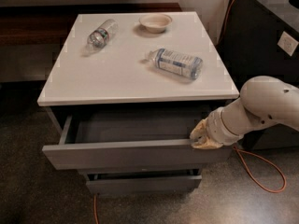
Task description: Place blue plastic bottle into top drawer
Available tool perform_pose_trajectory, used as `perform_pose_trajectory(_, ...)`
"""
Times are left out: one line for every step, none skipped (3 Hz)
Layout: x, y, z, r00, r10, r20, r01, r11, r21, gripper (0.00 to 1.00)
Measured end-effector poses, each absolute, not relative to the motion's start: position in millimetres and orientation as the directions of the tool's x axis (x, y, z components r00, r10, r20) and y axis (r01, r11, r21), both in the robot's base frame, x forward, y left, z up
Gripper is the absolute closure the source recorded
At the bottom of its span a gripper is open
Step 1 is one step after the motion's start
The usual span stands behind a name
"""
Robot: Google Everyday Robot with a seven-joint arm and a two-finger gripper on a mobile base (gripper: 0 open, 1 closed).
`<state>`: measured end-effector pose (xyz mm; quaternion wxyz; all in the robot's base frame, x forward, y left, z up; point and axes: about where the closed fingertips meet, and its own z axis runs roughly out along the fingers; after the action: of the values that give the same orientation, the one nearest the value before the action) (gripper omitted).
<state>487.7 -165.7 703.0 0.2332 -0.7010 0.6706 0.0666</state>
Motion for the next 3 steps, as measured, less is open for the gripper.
perform_pose_trajectory(481.9, -165.3, 698.1, 0.085, -0.906, -0.416, -0.974, 0.013, -0.226, 1.0)
perform_pose_trajectory(476.2, -165.6, 697.8, 0.082, -0.904, -0.419, -0.976, 0.013, -0.219, 1.0)
perform_pose_trajectory(474.3, -165.7, 697.4, 0.081, -0.904, -0.42, -0.976, 0.014, -0.217, 1.0)
